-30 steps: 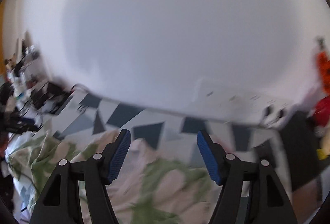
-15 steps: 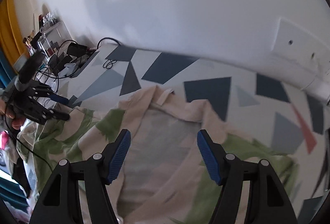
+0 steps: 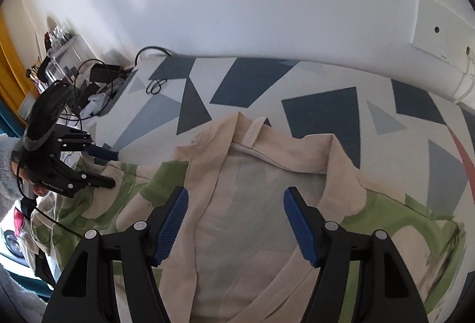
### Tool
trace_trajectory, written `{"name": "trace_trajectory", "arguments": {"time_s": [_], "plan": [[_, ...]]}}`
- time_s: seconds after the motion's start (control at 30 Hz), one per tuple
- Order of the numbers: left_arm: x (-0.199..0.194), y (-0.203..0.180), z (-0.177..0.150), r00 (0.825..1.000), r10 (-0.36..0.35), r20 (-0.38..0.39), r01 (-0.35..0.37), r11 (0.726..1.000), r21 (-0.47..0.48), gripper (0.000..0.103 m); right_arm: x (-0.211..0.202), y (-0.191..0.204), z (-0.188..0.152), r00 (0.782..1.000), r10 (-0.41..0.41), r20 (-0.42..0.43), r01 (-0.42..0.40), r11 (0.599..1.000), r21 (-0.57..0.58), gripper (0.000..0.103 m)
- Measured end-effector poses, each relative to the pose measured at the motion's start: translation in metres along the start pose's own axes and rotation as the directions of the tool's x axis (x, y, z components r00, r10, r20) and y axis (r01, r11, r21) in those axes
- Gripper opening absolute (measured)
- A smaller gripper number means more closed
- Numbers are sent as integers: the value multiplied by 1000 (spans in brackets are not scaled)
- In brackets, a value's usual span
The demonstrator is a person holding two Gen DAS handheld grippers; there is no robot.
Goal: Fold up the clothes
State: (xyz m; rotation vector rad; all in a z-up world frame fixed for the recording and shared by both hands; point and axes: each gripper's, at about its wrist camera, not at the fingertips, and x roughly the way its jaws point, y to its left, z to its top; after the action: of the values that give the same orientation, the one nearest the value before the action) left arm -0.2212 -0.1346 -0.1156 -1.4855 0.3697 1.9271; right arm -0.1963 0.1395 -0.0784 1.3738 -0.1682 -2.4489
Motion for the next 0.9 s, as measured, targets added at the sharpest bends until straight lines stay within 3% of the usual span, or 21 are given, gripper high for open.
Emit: {"name": "trace_trajectory", "arguments": {"time_s": [0.07,0.1,0.23,0.43,0.73,0.9], "plan": [[-2,5,-3,1000,-27,8,27,999,-35,12,6,1,0,1000,4,-14,-4,1000,-7,70],[-3,7,-4,999,-41,11,42,998,-48,11,10,3,0,1000,5,-26,-5,1000,-17,70],[-15,9,-14,998,-18,60,22,997,-72,10,23,9,2,998,10,-55,-13,999,-47,70],[-43,34,-25,984,12,176,28,974,-223,9,45,15,16,996,32,-85,-38,997,-70,70],[-54,26,-33,967,85,239,-9,954,-300,9,68,33,41,979,169,-112,-183,975,-123,65],[-57,26,-34,960,100,262,-6,941,-338,9,75,43,44,981,145,-126,-168,966,-197,63]]}}
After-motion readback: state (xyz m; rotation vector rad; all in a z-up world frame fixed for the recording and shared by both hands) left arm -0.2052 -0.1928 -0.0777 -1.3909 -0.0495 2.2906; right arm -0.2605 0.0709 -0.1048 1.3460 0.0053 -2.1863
